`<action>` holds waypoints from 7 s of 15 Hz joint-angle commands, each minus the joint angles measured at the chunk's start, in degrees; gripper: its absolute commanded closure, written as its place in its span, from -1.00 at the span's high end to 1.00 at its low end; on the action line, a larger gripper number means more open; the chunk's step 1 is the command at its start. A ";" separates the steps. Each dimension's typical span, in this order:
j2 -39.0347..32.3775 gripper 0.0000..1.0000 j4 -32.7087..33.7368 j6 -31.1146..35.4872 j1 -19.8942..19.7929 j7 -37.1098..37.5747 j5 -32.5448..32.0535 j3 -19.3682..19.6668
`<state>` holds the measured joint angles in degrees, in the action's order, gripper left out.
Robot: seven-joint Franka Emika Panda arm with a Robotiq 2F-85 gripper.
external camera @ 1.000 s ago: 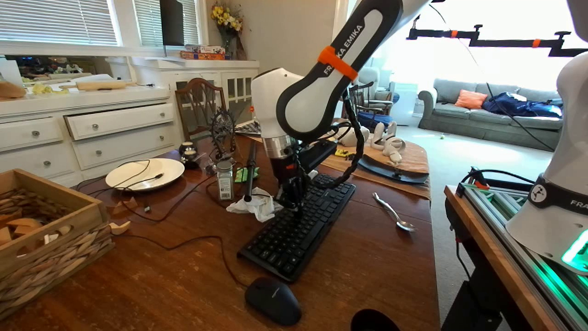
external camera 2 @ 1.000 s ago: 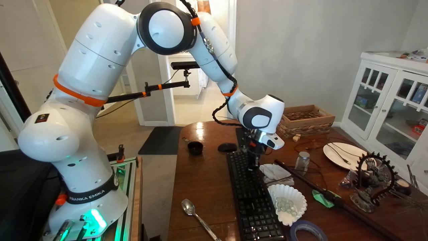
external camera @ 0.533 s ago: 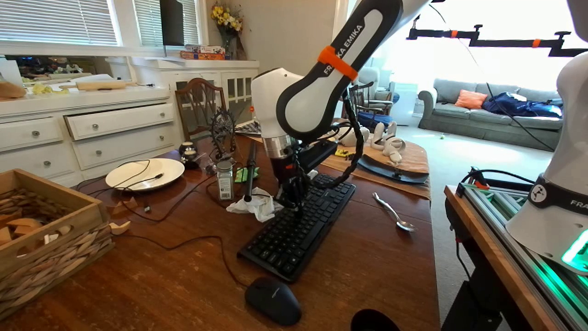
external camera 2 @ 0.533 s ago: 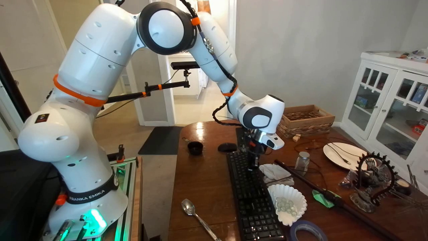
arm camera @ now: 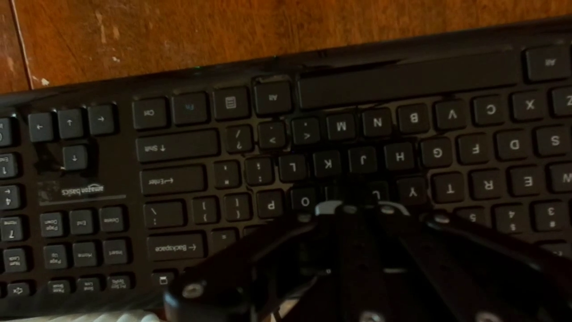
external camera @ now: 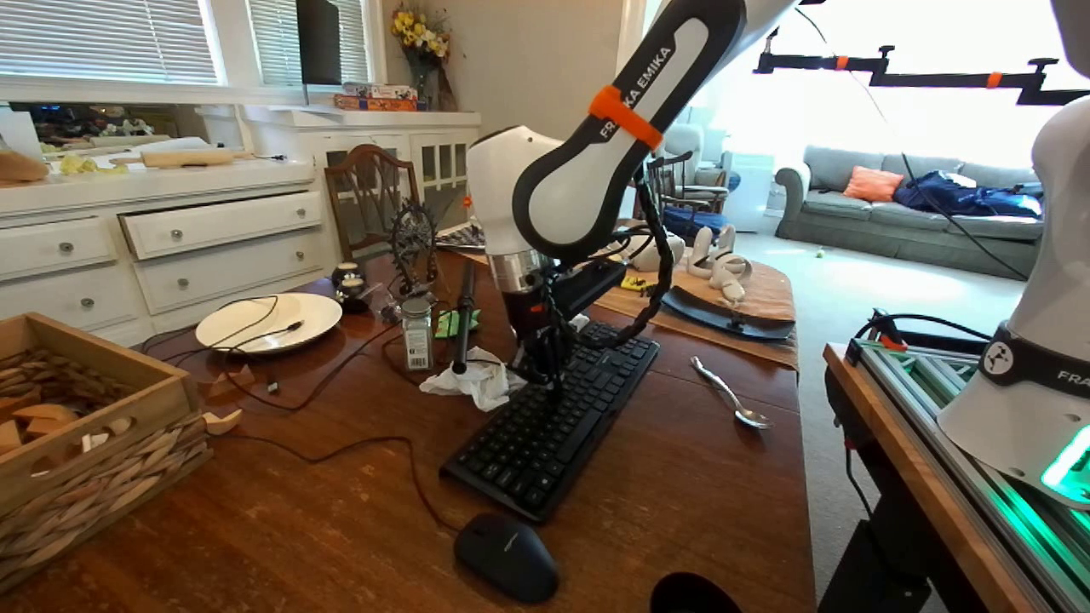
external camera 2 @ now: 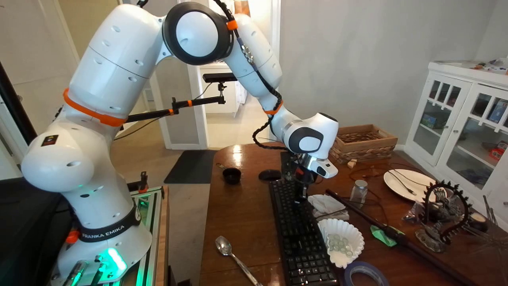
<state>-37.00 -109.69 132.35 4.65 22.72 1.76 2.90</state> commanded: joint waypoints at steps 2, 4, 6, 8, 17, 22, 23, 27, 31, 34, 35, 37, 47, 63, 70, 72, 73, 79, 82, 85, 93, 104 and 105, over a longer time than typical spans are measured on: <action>0.34 -1.00 -0.24 -1.63 0.15 0.26 1.40 0.06; -0.05 -1.00 -0.02 -1.95 -0.11 0.02 1.61 -0.02; -1.12 -1.00 0.66 -1.76 -0.40 -0.56 1.42 0.03; -2.27 -1.00 1.42 -1.21 -0.72 -1.24 1.27 0.01; -0.06 -1.00 -0.36 -1.62 0.32 -1.73 0.77 -0.29; 4.07 -1.00 -4.29 -1.25 2.75 0.90 0.42 -0.49; 4.36 -1.00 -4.58 -1.31 3.12 1.28 0.22 -0.43; 4.11 -1.00 -4.24 -1.25 3.69 0.53 0.16 -1.21; 3.35 -1.00 -3.09 -0.44 4.30 0.31 0.26 -2.10; 2.82 -1.00 -2.08 -1.13 4.49 0.39 0.46 -2.58; 2.70 -1.00 -1.90 -1.31 4.45 0.24 0.58 -2.73; 2.39 -1.00 -1.70 -1.72 4.34 0.04 0.82 -2.98; 0.87 -1.00 -1.08 -0.58 4.69 -1.59 -0.31 -2.95; -1.54 -1.00 1.50 -1.74 5.00 -4.06 -0.05 -3.46; -3.14 -1.00 2.62 -2.28 4.79 -4.27 0.16 -3.47; -3.81 -1.00 3.39 -2.89 4.58 -4.46 0.32 -3.52; -3.93 -1.00 3.64 -3.16 4.59 -4.47 0.31 -3.51; -0.50 -1.00 1.25 -3.70 4.91 -3.88 0.73 -3.85; 1.71 -1.00 -0.58 -2.84 5.06 -3.36 0.65 -3.78; 3.00 -1.00 -1.51 -3.01 4.56 -2.73 0.80 -3.30; 5.26 -1.00 -5.87 -2.22 1.44 -2.11 1.92 -1.61; 4.82 -1.00 -6.09 0.07 -0.80 -3.98 2.20 -1.13; 4.69 -1.00 -6.07 0.35 -0.74 -3.86 2.18 -1.10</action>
<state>-32.26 -114.93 130.93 4.05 19.85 3.06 2.02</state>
